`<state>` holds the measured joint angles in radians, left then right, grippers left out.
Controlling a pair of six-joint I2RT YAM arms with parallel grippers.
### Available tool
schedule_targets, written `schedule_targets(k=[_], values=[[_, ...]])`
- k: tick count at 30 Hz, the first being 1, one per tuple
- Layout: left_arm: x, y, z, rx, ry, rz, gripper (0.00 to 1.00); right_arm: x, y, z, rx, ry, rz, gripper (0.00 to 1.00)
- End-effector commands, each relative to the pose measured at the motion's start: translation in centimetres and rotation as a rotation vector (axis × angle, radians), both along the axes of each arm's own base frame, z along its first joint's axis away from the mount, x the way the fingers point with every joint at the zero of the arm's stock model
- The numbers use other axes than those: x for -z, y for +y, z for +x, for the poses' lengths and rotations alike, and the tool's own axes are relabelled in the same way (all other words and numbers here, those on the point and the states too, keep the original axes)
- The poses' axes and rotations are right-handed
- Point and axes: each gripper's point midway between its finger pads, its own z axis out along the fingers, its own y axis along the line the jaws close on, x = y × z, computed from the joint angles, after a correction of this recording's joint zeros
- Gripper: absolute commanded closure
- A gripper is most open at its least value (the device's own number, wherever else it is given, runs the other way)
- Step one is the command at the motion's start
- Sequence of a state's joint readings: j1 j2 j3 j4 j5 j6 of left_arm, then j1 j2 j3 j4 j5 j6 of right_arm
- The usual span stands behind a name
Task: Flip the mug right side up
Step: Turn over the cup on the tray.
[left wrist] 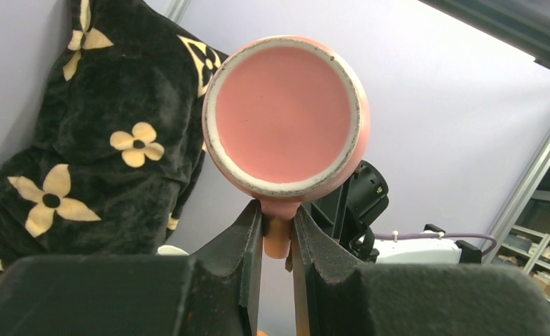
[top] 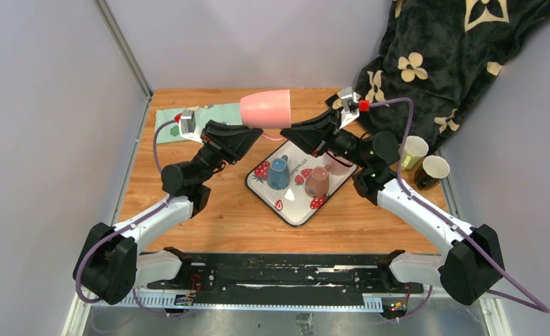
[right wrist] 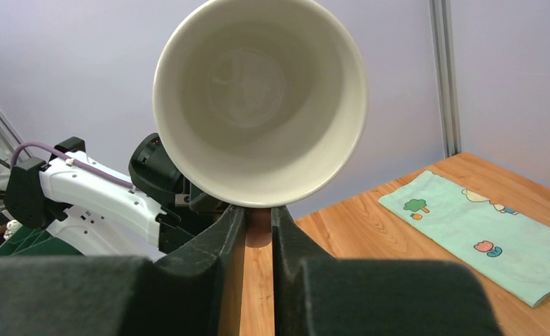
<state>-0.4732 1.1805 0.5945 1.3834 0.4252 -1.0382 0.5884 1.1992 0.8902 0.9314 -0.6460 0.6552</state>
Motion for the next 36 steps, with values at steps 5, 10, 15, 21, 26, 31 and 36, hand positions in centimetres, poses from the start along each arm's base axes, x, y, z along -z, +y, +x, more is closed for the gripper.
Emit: schedule_targets(k=[5, 10, 15, 21, 26, 31, 36], values=[[-3.9, 0.9, -2.0, 0.017, -0.142, -0.069, 1.00, -2.4, 0.4, -0.8, -0.037, -0.065, 0.045, 0.73], [-3.9, 0.9, -2.0, 0.021, -0.140, -0.070, 1.00, -2.6, 0.7, -0.9, -0.054, -0.067, 0.048, 0.61], [-3.7, 0.8, -1.9, 0.024, -0.135, -0.068, 1.00, -2.9, 0.9, -0.9, -0.067, -0.060, 0.058, 0.59], [-3.8, 0.8, -2.0, 0.029, -0.133, -0.066, 1.00, -3.0, 1.4, -1.0, -0.087, -0.058, 0.057, 0.59], [-3.7, 0.7, -2.0, 0.032, -0.132, -0.060, 1.00, -3.1, 1.8, -1.0, -0.100, -0.058, 0.056, 0.60], [-3.6, 0.6, -1.9, 0.033, -0.129, -0.057, 1.00, -3.3, 2.2, -1.1, -0.113, -0.059, 0.060, 0.61], [-3.5, 0.6, -1.9, 0.035, -0.129, -0.054, 1.00, -3.4, 2.3, -1.0, -0.112, -0.056, 0.073, 0.66]])
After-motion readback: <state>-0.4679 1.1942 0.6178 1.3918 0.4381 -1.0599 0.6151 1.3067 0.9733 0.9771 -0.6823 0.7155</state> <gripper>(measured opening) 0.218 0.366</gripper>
